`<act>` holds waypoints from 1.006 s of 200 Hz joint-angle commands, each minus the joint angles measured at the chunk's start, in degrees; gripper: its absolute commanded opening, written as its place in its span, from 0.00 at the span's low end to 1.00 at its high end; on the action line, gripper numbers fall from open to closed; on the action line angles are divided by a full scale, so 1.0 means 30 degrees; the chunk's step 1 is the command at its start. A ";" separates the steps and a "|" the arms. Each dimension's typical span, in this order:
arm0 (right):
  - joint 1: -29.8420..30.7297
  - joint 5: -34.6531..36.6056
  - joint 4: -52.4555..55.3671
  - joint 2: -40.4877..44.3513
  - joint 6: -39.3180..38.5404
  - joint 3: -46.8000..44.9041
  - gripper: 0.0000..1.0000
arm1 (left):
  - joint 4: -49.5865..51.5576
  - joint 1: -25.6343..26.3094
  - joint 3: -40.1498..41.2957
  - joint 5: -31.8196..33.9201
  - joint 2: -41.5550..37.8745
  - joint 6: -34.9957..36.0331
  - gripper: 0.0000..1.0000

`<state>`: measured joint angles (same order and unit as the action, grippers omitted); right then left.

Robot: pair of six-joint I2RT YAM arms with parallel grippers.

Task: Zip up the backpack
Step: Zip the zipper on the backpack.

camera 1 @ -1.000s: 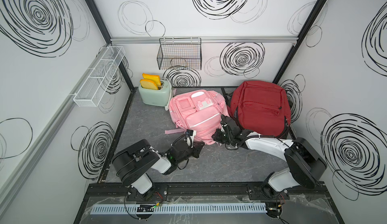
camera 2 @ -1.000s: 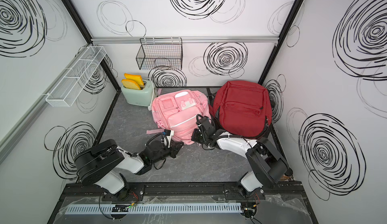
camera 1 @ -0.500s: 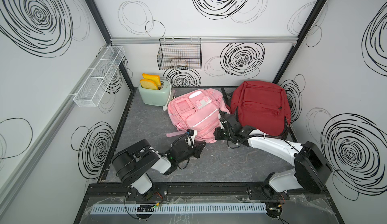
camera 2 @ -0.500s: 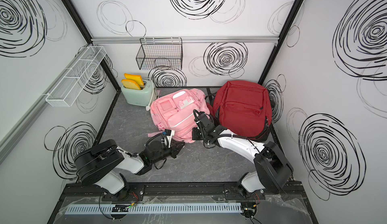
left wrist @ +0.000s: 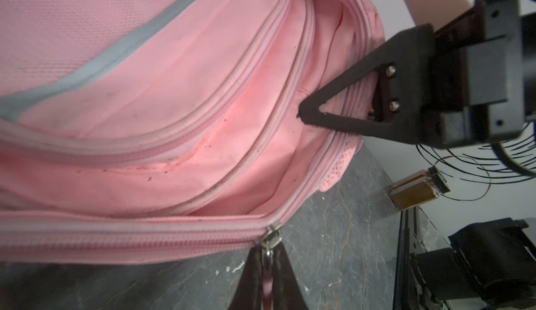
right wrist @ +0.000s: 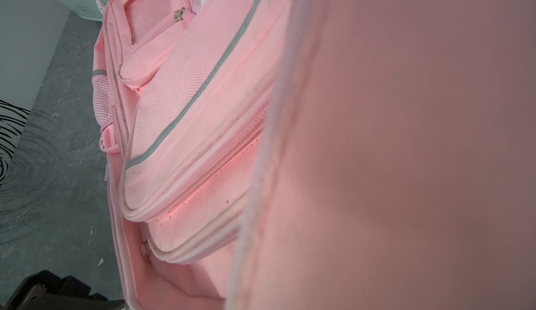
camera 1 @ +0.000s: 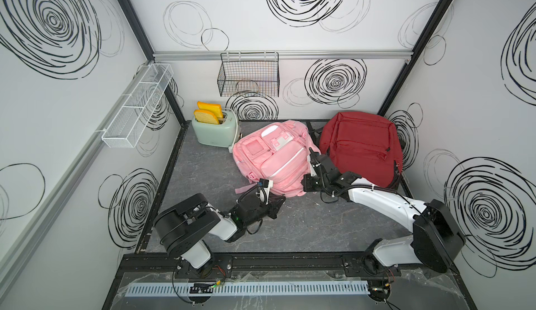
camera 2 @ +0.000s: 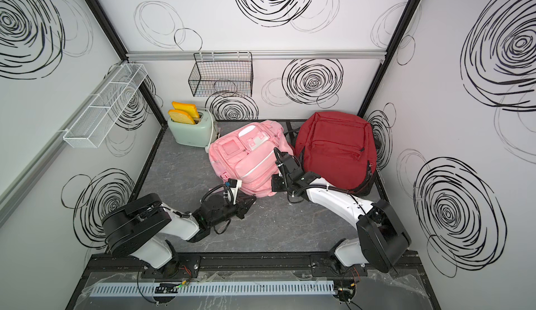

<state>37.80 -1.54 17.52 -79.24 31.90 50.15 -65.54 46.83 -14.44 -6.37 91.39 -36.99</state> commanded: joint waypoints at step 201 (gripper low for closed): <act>-0.1481 -0.1750 -0.5750 0.2772 0.8813 -0.5192 0.81 | -0.0654 -0.0175 -0.0506 -0.0674 0.1586 -0.0150 0.00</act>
<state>33.50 -4.36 3.07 -72.23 52.47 36.25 -63.61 46.74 -14.81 -7.64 95.57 -37.12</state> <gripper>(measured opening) 0.760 0.097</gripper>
